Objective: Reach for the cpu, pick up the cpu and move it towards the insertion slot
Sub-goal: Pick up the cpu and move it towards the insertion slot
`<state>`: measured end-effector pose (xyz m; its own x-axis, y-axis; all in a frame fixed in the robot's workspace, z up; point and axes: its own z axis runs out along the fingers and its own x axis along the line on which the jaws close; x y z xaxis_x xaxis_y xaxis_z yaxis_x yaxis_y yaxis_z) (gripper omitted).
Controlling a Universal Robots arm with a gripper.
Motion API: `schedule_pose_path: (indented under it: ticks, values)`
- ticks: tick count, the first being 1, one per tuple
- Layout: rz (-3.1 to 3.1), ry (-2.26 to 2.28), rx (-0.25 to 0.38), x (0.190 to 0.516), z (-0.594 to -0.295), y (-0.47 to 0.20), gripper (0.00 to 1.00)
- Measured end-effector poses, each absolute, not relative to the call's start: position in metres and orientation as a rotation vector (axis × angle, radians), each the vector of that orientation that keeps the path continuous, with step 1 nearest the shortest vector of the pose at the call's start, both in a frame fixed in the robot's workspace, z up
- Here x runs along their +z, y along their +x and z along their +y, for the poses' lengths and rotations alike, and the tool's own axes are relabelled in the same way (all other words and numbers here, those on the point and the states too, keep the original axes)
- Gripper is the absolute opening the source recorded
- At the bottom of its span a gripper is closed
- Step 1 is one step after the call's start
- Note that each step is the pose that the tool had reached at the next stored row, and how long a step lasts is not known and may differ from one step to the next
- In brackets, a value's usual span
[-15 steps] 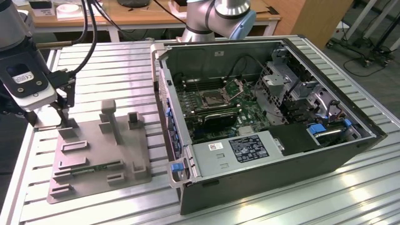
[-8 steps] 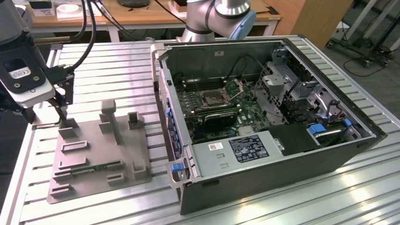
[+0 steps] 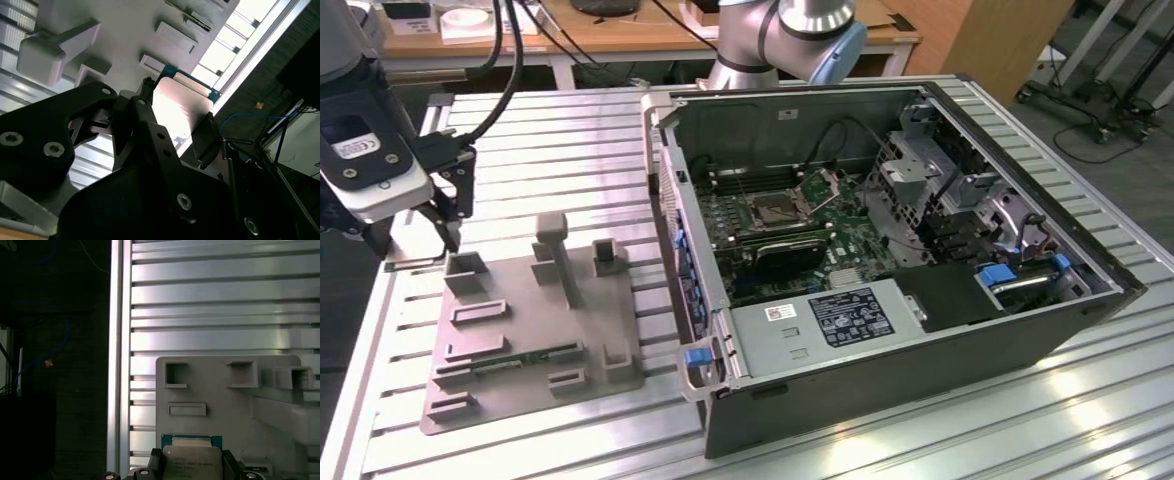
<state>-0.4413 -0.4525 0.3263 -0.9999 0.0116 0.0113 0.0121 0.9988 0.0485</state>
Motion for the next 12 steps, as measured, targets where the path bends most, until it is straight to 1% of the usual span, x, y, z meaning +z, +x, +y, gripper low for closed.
schedule_pose_path:
  ticks: [12]
  values:
    - [-3.13,-0.019,-0.076,0.339,-0.453,-0.441,0.55]
